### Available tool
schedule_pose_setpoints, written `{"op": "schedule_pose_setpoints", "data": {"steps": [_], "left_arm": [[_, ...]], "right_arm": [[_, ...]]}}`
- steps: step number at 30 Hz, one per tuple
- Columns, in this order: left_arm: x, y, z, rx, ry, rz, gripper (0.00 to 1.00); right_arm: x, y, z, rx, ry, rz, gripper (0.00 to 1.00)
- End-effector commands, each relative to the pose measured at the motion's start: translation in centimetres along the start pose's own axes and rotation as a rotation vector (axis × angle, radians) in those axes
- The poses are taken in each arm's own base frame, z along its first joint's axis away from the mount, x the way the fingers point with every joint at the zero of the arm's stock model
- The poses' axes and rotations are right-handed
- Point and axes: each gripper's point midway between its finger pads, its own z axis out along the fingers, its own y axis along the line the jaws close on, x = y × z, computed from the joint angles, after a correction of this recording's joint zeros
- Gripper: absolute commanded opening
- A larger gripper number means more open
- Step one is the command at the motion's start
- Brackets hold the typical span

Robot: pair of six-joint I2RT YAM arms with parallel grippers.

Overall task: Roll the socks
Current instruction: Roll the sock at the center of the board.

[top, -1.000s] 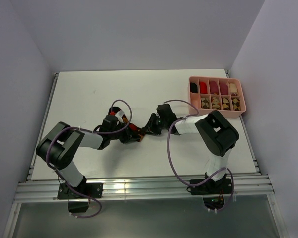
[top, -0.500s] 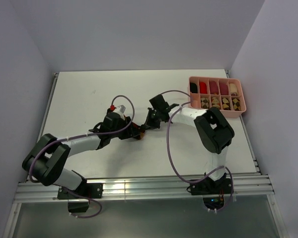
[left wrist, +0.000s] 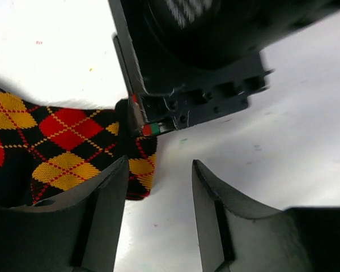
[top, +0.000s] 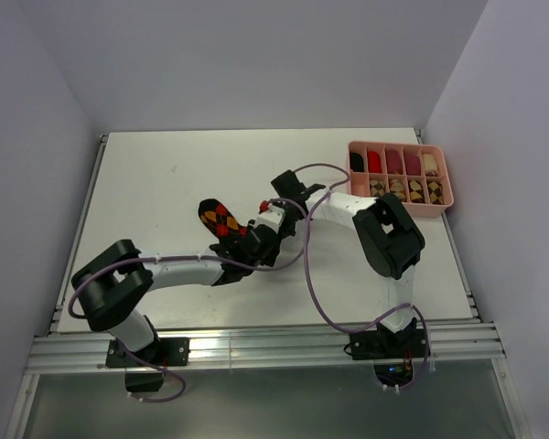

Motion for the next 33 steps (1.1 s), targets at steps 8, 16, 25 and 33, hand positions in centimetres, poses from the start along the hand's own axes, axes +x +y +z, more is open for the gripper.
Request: {"op": "schedule_pose_setpoints", "data": {"steps": [8, 16, 25, 33], "left_arm": [[4.5, 1.5, 2.3, -0.162, 0.077, 0.186, 0.49], [8.2, 3.9, 2.5, -0.293, 0.174, 0.185, 0.33], [8.7, 4.2, 2.1, -0.31, 0.195, 0.142, 0.01], [6.8, 2.4, 0.7, -0.106, 0.211, -0.111, 0.01]], "right_arm": [[0.2, -0.2, 0.1, 0.021, 0.02, -0.016, 0.0], [0.8, 0.3, -0.1, -0.014, 0.04, -0.03, 0.0], [0.2, 3.7, -2.4, -0.167, 0.005, -0.062, 0.05], [-2.9, 6.6, -7.7, -0.352, -0.224, -0.035, 0.61]]}}
